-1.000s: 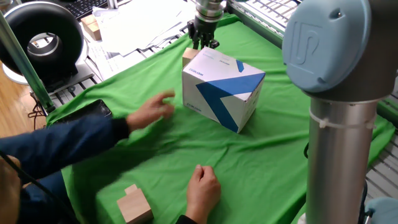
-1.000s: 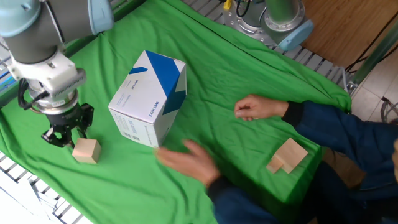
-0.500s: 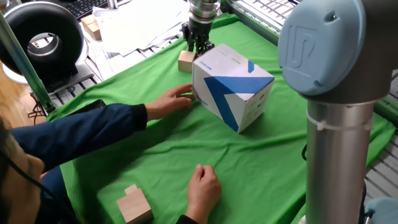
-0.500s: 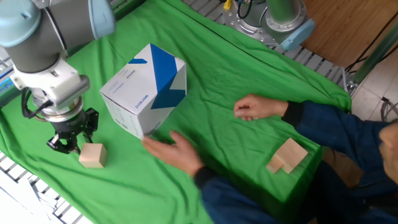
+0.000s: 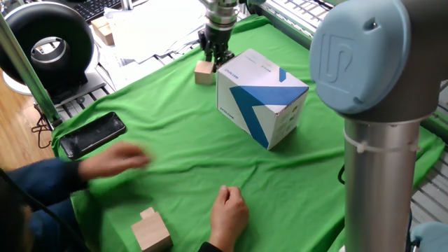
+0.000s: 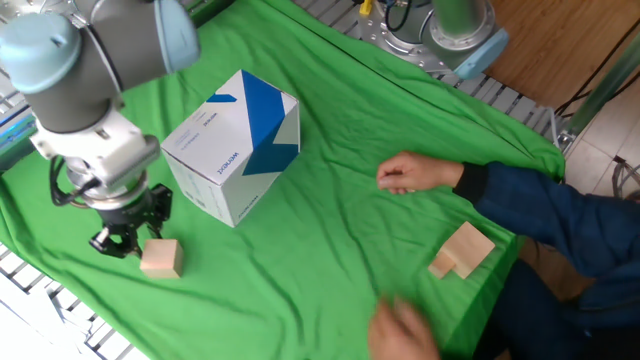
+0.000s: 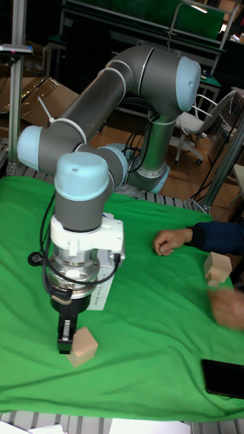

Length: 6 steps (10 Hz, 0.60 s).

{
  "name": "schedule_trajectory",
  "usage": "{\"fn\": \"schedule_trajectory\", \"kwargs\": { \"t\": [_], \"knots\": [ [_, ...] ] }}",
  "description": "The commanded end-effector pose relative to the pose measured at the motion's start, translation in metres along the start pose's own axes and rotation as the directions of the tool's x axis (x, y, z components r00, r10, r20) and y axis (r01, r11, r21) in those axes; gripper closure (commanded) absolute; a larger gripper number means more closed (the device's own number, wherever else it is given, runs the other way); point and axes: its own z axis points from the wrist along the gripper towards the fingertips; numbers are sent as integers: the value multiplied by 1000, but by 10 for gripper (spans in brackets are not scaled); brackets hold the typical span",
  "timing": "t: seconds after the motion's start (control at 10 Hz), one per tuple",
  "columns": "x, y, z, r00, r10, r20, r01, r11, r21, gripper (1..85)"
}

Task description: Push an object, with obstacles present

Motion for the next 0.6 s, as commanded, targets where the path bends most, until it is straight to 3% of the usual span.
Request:
{"fn": "schedule_trajectory", "kwargs": {
  "t": [0.0,0.2,0.5],
  "knots": [
    [-26,3,-3,1000,23,7,-23,1000,3,483],
    [-47,12,-8,999,50,20,-50,999,-4,483],
    [-74,17,-2,995,88,35,-89,996,17,490]
  ]
}}
